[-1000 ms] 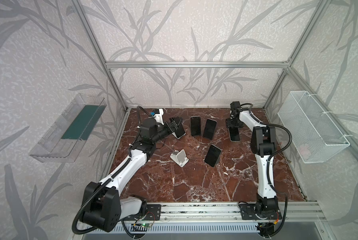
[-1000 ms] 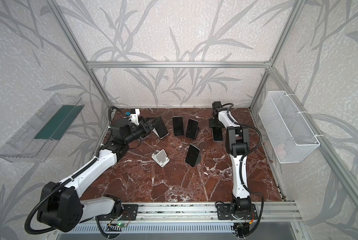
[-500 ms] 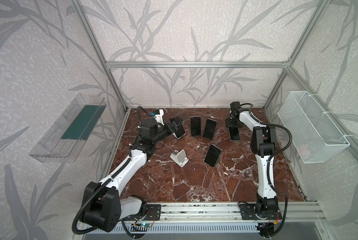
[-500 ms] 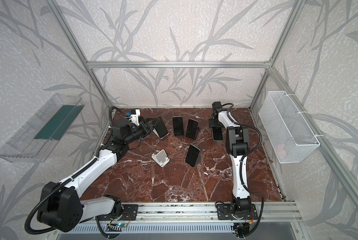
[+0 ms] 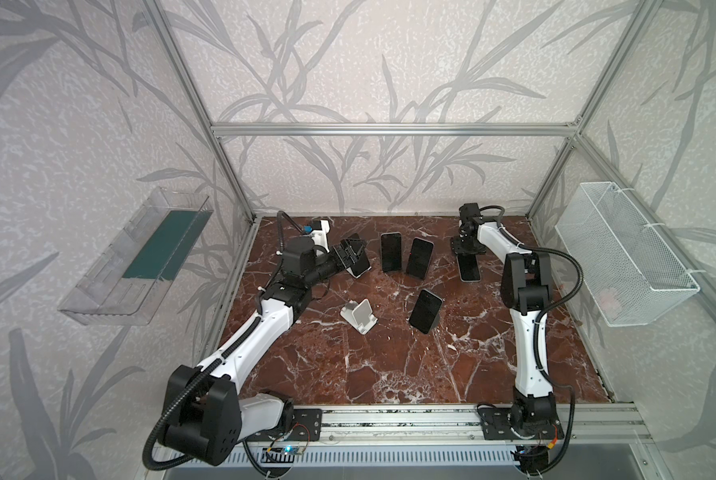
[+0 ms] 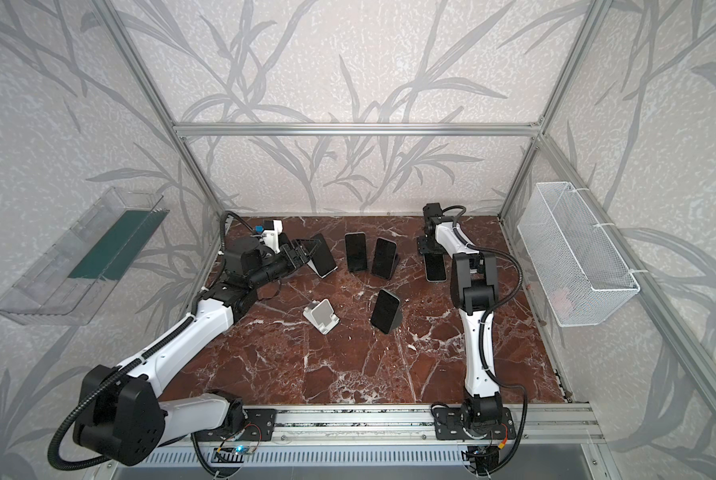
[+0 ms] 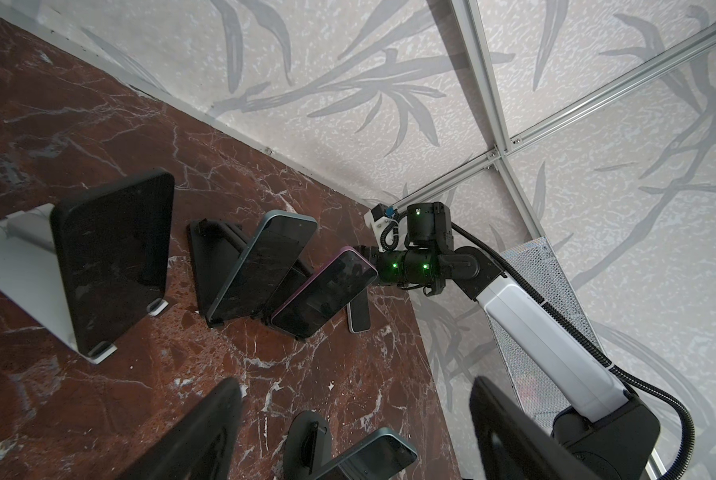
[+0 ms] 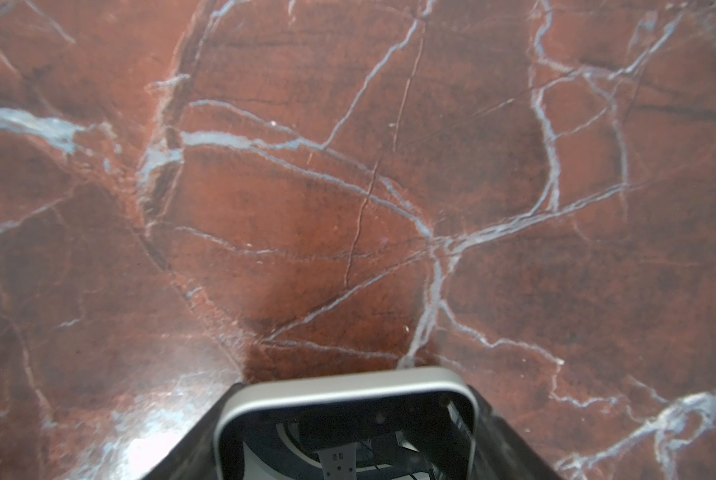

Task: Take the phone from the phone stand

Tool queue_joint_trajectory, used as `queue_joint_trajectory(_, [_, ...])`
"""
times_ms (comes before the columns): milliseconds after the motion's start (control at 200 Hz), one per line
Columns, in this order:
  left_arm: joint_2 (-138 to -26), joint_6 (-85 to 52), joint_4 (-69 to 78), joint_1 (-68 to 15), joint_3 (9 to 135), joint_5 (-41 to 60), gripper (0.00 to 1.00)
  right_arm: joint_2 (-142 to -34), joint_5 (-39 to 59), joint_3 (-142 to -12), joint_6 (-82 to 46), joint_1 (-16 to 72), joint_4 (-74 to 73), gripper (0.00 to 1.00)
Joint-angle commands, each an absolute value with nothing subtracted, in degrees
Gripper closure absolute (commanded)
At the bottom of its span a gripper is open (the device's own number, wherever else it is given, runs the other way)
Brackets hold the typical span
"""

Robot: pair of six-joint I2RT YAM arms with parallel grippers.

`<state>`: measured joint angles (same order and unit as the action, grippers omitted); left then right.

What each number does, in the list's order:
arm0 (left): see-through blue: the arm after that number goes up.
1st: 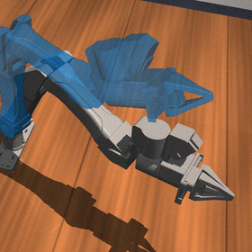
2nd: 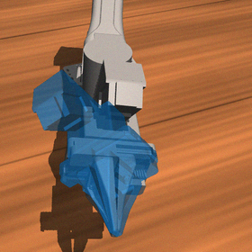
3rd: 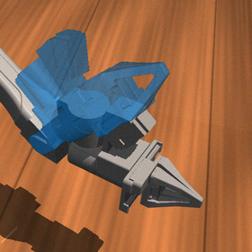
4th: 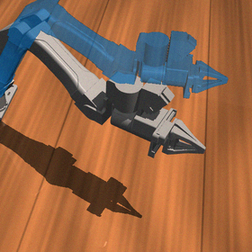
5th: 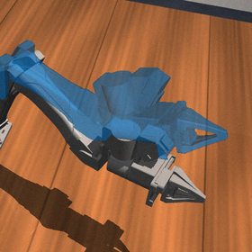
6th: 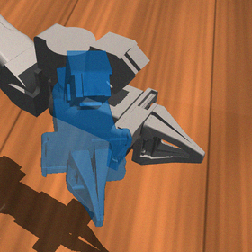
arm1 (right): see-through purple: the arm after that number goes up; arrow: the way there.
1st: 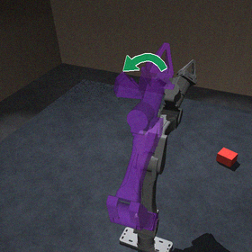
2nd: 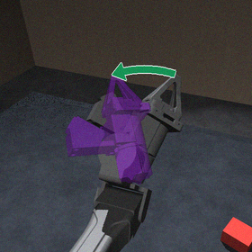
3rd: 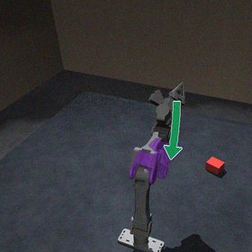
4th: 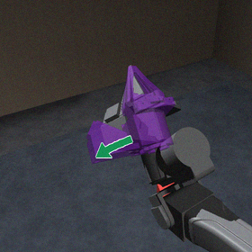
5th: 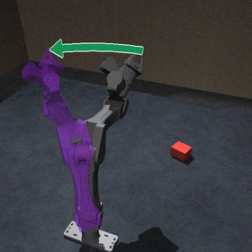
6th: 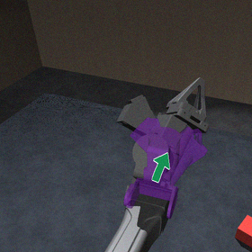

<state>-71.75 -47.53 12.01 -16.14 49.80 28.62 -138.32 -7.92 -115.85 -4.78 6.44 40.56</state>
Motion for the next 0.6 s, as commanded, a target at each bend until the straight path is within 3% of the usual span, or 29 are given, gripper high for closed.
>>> queue_joint_trajectory(0, [-70.8, -47.4, 12.8, -16.4, 51.6, 29.4, 0.14, -140.1, -7.5, -115.1, -5.2, 6.9, 42.6, 0.25])
queue_joint_trajectory(595, [-71.1, -47.7, 13.2, -16.4, 51.6, 29.7, 0.14, -136.2, -6.8, -114.9, -4.9, 6.9, 41.3, 0.18])
